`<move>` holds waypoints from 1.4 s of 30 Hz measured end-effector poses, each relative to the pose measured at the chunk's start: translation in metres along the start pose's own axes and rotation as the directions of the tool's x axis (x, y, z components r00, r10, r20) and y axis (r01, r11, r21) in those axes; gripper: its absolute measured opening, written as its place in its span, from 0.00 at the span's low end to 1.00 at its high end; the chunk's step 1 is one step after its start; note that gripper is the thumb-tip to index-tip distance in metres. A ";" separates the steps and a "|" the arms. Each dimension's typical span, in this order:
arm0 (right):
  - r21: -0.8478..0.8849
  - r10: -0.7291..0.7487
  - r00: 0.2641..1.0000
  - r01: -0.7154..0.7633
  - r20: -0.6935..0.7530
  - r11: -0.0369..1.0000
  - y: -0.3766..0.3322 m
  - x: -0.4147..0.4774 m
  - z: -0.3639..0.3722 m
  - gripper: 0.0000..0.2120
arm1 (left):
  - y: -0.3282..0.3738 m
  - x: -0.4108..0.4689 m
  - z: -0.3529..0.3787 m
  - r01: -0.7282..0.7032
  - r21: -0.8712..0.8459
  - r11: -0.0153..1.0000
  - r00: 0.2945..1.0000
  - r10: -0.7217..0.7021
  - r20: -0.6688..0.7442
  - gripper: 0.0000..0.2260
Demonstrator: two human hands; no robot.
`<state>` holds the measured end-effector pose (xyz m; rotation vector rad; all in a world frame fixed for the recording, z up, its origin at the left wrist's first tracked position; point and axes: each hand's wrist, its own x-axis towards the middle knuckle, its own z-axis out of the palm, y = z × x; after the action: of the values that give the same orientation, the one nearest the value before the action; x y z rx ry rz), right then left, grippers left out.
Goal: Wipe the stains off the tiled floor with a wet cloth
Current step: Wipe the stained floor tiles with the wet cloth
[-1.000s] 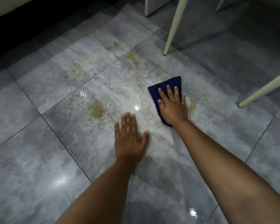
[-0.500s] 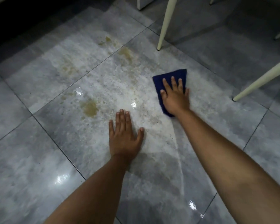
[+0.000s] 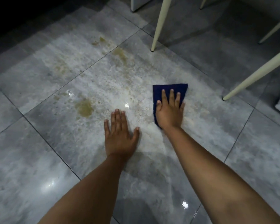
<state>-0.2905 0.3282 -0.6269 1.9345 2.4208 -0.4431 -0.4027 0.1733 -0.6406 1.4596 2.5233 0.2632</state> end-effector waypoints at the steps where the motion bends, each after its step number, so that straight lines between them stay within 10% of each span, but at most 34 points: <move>1: -0.016 -0.025 1.000 0.025 0.007 1.000 0.011 0.007 -0.003 0.25 | 0.000 0.000 0.000 -0.005 0.000 1.000 1.000 0.005 -0.004 0.36; 9: 0.172 0.606 0.793 -0.590 -0.061 0.789 0.052 -0.090 -0.002 0.26 | -0.002 0.001 0.002 -0.008 -0.027 1.000 0.999 0.007 -0.037 0.36; 15: -0.053 0.055 0.997 -0.052 0.050 0.997 0.019 -0.089 0.010 0.26 | -0.024 -0.013 -0.006 -0.098 -0.044 0.994 0.995 0.099 0.029 0.31; 22: 0.119 0.488 0.866 -0.477 -0.104 0.871 0.028 -0.167 0.020 0.26 | -0.085 -0.069 -0.012 0.063 -0.015 0.998 0.995 -0.064 -0.076 0.32; 29: -0.059 -0.120 0.992 0.122 0.025 0.991 -0.048 -0.143 0.040 0.28 | -0.085 -0.071 -0.014 0.083 -0.034 0.996 0.995 -0.085 -0.050 0.32; 35: 0.055 0.259 0.963 -0.256 -0.074 0.965 -0.022 -0.163 0.036 0.26 | -0.084 -0.070 -0.015 0.073 -0.065 0.995 0.996 -0.076 -0.039 0.31; 42: -0.091 -0.256 0.966 0.257 0.030 0.962 -0.054 -0.126 0.038 0.28 | -0.101 -0.067 -0.018 -0.007 -0.069 0.998 1.000 0.006 -0.021 0.30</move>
<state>-0.3185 0.1887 -0.6290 1.5803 2.6398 -0.3408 -0.4590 0.0639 -0.6436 1.4466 2.5004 0.3647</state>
